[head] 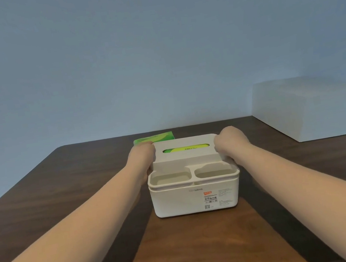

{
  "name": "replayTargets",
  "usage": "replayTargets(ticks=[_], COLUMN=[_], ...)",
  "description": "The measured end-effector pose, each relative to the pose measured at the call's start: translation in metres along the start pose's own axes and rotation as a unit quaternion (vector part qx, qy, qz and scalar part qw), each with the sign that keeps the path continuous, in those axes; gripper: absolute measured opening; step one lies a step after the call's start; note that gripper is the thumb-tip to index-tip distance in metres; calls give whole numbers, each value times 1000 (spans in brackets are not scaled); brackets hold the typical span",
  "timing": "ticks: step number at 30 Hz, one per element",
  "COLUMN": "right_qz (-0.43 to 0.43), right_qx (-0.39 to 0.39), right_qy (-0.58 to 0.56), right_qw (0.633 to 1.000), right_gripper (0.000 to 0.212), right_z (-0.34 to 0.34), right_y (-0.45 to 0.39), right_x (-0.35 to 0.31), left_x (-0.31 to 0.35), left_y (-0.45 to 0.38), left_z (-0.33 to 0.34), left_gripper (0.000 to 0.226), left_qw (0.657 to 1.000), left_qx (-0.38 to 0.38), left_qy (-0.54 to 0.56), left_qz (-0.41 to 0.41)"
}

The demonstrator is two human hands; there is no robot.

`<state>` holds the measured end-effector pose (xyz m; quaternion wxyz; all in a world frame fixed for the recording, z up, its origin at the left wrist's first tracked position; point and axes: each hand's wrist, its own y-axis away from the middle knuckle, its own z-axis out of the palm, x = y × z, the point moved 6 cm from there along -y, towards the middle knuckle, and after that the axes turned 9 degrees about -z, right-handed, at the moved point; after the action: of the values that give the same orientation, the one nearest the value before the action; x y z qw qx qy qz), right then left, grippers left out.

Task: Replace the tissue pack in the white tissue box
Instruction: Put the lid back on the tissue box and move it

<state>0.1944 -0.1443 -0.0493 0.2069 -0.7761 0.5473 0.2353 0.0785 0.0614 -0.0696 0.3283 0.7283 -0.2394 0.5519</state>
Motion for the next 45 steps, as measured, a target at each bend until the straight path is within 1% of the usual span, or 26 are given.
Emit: replayTargets(ticks=[1,2,3,7,10,13,14,17,20,24,27,30,32,34,36,39,42,43,45], right_qz=[-8,-19,-28,-59,-70,-86,-97,-123,-125,-126,-121,-118,-102,-71,-46,-14,15,18,19], right_qx=[1,6,13,38,35,26,20,5,-2,-20,-30,-41,-55,-76,-94,-117,-154,-156,-134], right_qy=[-25,-48,-64,-91,-95,-99,-101,-118,-121,-80,-82,-86,-97,-114,-130,-172,-204,-213,-219], right_qw=[1000,999,998,993,992,991,990,985,985,989,989,988,989,988,986,978,967,964,966], right_gripper=[19,23,29,42,47,48,48,51,53,43,45,45,44,44,45,47,48,45,36], right_z=[2,5,6,10,8,4,5,11,13,18,20,18,17,17,17,12,11,11,12], right_y=[1,2,6,28,42,59,63,74,77,73,71,72,73,76,81,86,94,95,92], right_x=[3,8,11,20,18,17,18,24,27,27,29,28,29,29,28,33,41,43,44], left_x=[-5,-10,-15,-33,-39,-45,-46,-47,-45,-45,-48,-53,-52,-53,-52,-49,-46,-46,-46], left_y=[7,13,18,32,42,55,60,68,72,71,72,72,72,71,71,67,60,60,60], left_z=[-3,-4,-5,-8,-11,-10,-9,-10,-9,-8,-3,1,1,0,-2,-7,-13,-14,-14], left_gripper=[26,18,16,33,33,34,36,43,45,42,42,34,33,38,42,34,28,27,26], left_qw=[1000,1000,999,999,998,993,993,995,993,990,990,993,993,991,992,988,980,978,973], left_qx=[3,0,-1,-32,-60,-84,-80,-36,-16,-33,-60,-82,-84,-86,-68,-20,23,33,56], left_qy=[2,10,22,7,-18,-52,-53,-46,-68,-83,-85,-55,-55,-72,-93,-150,-195,-202,-222], left_qz=[-12,-28,-34,2,27,58,67,75,96,109,92,71,69,67,58,33,24,26,41])
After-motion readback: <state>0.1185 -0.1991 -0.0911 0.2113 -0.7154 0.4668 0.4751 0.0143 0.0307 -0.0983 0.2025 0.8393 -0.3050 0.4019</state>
